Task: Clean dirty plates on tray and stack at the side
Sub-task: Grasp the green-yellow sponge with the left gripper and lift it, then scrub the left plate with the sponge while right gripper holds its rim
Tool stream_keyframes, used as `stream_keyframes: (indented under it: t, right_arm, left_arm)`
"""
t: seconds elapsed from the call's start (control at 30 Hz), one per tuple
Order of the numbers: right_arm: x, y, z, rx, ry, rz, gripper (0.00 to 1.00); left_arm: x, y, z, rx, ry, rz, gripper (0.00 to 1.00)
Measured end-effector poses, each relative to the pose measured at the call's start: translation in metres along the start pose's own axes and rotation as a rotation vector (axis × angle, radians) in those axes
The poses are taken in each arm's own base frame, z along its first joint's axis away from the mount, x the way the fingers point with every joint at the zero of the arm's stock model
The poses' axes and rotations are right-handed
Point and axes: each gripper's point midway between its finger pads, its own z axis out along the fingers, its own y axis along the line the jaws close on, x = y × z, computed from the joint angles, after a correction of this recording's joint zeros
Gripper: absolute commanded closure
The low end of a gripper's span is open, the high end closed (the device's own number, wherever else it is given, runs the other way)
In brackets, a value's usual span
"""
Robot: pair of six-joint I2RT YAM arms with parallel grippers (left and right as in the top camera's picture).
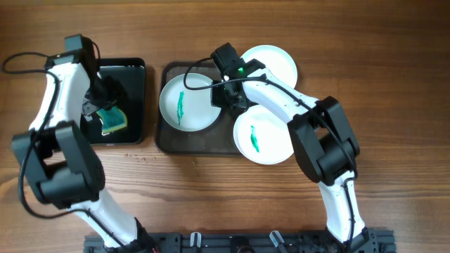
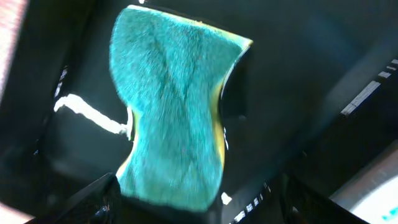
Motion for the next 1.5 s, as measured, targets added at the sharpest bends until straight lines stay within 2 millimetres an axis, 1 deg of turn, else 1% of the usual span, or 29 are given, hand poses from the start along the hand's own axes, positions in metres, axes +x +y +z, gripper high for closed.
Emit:
stream_keyframes:
  t: [0.07,0.2,0.27,0.3,0.33,0.37,0.4,0.5,0.53,0.8,0.9,1.0,1.03,1.07,1.17,1.2,1.27,1.3,1.33,1.4,1.5]
  right_arm:
    - [0.0,0.0,0.0,0.002,0.003,0.001,0.96]
    - [0.001,0.0,0.0,0.003,0.005,0.004,0.96]
    - [0.001,-0.001,0.0,0.003,0.005,0.004,0.96]
    - [0.001,-0.001,0.0,0.003,0.005,0.004,0.95]
    - [0.001,-0.001,0.0,0.003,0.005,0.004,0.96]
    - [0.001,-0.001,0.0,0.003,0.005,0.004,0.96]
    - [0.001,-0.001,0.0,0.003,0.005,0.004,0.96]
    - [0.001,-0.001,0.0,0.003,0.005,0.004,0.96]
    - [0.001,-0.001,0.0,0.003,0.006,0.005,0.96]
    - [0.001,-0.001,0.0,0.003,0.006,0.005,0.96]
    - [0.001,0.0,0.0,0.001,0.007,0.005,0.96]
    - [0.002,0.0,-0.001,-0.01,0.016,-0.003,0.96]
    - [0.003,0.0,-0.001,-0.015,0.023,-0.004,0.96]
    - [0.004,0.0,-0.001,-0.021,0.03,-0.003,0.96]
    - [0.007,0.0,-0.002,-0.033,0.053,0.002,0.96]
    - [0.008,-0.001,-0.002,-0.035,0.061,0.005,0.96]
    - [0.011,-0.001,-0.002,-0.038,0.073,0.009,0.96]
    - [0.011,-0.001,-0.003,-0.041,0.078,0.007,0.96]
    - [0.012,-0.001,-0.003,-0.044,0.081,0.0,0.96]
    - [0.013,-0.001,-0.003,-0.054,0.089,-0.01,0.96]
    - [0.015,-0.001,-0.003,-0.076,0.11,-0.026,0.96]
  left_arm:
    - [-0.002,0.0,0.009,-0.008,0.004,0.001,0.28]
    - [-0.006,-0.002,0.023,-0.013,0.007,0.001,0.31]
    - [-0.008,-0.001,0.029,-0.024,0.006,0.002,0.35]
    - [-0.009,0.0,0.031,-0.032,0.005,0.002,0.42]
    - [-0.01,0.001,0.032,-0.036,0.003,0.002,0.51]
    - [-0.011,0.001,0.033,-0.038,0.0,0.001,0.64]
    - [-0.011,0.001,0.033,-0.041,-0.002,0.001,0.74]
    - [-0.013,0.004,0.034,-0.051,-0.009,0.012,0.88]
    - [-0.014,0.005,0.034,-0.054,-0.012,0.008,0.96]
    - [-0.014,0.005,0.034,-0.056,-0.013,0.016,0.96]
    - [-0.012,0.001,0.033,-0.029,0.002,0.021,0.96]
    - [-0.007,-0.008,0.025,0.024,0.03,0.035,0.96]
    - [-0.006,-0.012,0.019,0.048,0.036,0.041,0.96]
    - [-0.006,-0.017,0.01,0.073,0.035,0.047,0.96]
    - [-0.011,-0.033,-0.024,0.161,-0.022,0.081,0.96]
    - [-0.011,-0.041,-0.038,0.195,-0.047,0.101,0.96]
    - [-0.008,-0.056,-0.059,0.247,-0.08,0.143,0.96]
    - [-0.004,-0.068,-0.069,0.277,-0.09,0.176,0.96]
    - [0.003,-0.081,-0.075,0.303,-0.092,0.213,0.96]
    - [0.015,-0.099,-0.077,0.331,-0.078,0.268,0.96]
    - [0.042,-0.131,-0.068,0.356,-0.024,0.367,0.96]
